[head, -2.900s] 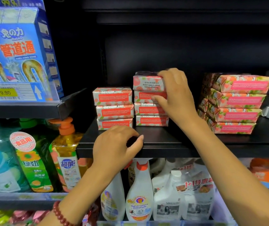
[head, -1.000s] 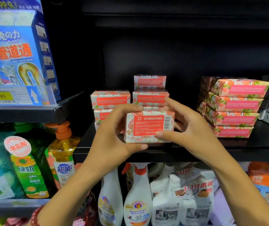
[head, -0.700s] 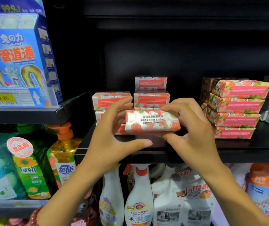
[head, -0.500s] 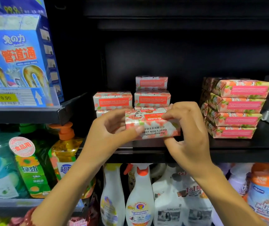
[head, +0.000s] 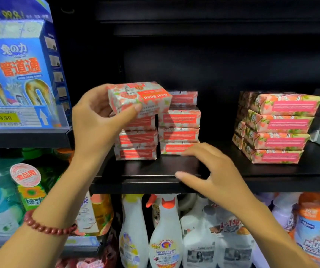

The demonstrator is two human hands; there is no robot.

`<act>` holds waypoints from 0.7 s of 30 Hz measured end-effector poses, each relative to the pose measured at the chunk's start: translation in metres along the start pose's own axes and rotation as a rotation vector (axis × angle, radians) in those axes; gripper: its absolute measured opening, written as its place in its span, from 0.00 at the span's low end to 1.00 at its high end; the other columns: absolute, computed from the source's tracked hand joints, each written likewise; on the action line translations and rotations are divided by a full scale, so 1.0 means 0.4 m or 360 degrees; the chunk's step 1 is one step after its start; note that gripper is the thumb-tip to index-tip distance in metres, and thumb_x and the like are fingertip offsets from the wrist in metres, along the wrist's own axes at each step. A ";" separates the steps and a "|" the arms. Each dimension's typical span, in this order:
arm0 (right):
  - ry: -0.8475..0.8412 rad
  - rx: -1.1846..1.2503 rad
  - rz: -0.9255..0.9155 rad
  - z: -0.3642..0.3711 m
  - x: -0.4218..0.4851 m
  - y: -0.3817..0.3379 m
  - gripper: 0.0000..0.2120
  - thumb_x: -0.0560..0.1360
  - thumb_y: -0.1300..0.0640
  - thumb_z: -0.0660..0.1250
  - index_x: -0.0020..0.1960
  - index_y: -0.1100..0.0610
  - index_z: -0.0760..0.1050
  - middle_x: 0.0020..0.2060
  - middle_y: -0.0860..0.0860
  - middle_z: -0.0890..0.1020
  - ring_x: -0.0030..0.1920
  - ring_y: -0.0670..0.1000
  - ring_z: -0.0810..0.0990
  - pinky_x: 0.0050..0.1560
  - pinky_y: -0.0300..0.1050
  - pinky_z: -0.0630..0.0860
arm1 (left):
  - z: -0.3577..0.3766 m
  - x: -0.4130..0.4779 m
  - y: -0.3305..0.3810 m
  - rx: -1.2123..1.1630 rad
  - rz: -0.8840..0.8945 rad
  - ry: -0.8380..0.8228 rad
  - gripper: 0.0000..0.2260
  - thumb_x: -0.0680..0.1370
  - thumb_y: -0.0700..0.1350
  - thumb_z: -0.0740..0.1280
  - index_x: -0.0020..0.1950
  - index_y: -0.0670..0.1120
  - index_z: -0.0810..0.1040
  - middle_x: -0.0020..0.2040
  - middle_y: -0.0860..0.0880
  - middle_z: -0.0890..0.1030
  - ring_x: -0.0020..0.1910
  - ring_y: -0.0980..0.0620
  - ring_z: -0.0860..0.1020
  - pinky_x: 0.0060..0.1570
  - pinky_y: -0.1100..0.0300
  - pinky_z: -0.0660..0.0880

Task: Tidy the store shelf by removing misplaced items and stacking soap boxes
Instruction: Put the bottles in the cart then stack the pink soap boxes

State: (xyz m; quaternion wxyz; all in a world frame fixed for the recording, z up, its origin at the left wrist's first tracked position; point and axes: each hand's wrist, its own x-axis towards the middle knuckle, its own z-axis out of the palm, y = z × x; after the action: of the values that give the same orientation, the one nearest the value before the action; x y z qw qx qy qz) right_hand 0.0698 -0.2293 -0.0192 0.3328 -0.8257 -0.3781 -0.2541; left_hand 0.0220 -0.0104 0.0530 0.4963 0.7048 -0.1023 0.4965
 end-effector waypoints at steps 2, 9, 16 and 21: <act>-0.0188 -0.0151 0.0028 0.006 -0.007 0.002 0.24 0.67 0.31 0.58 0.54 0.44 0.75 0.51 0.36 0.75 0.53 0.39 0.72 0.50 0.35 0.72 | 0.008 0.015 -0.018 0.0053 -0.0004 0.0044 0.26 0.67 0.53 0.76 0.60 0.42 0.77 0.54 0.49 0.82 0.53 0.56 0.81 0.51 0.60 0.79; -0.0268 -0.0289 -0.0024 0.007 -0.006 0.012 0.28 0.66 0.29 0.52 0.55 0.44 0.76 0.52 0.37 0.77 0.53 0.38 0.70 0.46 0.27 0.65 | 0.025 0.015 -0.070 0.0071 -0.0108 0.0092 0.13 0.74 0.49 0.72 0.54 0.44 0.80 0.48 0.52 0.83 0.49 0.58 0.82 0.44 0.68 0.77; -0.0232 -0.0298 -0.0034 0.008 -0.009 0.019 0.27 0.67 0.30 0.54 0.54 0.44 0.77 0.50 0.36 0.77 0.53 0.39 0.71 0.45 0.27 0.67 | 0.030 0.003 -0.087 0.0154 -0.0167 0.0172 0.11 0.79 0.50 0.64 0.56 0.47 0.79 0.49 0.55 0.82 0.48 0.64 0.80 0.42 0.74 0.75; -0.0291 -0.0223 -0.0014 0.000 -0.001 0.011 0.21 0.69 0.33 0.64 0.54 0.45 0.77 0.51 0.37 0.77 0.54 0.38 0.72 0.49 0.30 0.69 | 0.026 -0.025 -0.102 0.0168 -0.0190 0.0186 0.14 0.80 0.45 0.64 0.65 0.47 0.76 0.56 0.53 0.81 0.54 0.61 0.79 0.49 0.69 0.77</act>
State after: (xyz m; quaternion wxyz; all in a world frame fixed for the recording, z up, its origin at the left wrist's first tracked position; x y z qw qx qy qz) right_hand 0.0730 -0.2315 -0.0212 0.2373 -0.8650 -0.3918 -0.2050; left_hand 0.0493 -0.0024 0.0203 0.4923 0.7046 -0.0046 0.5111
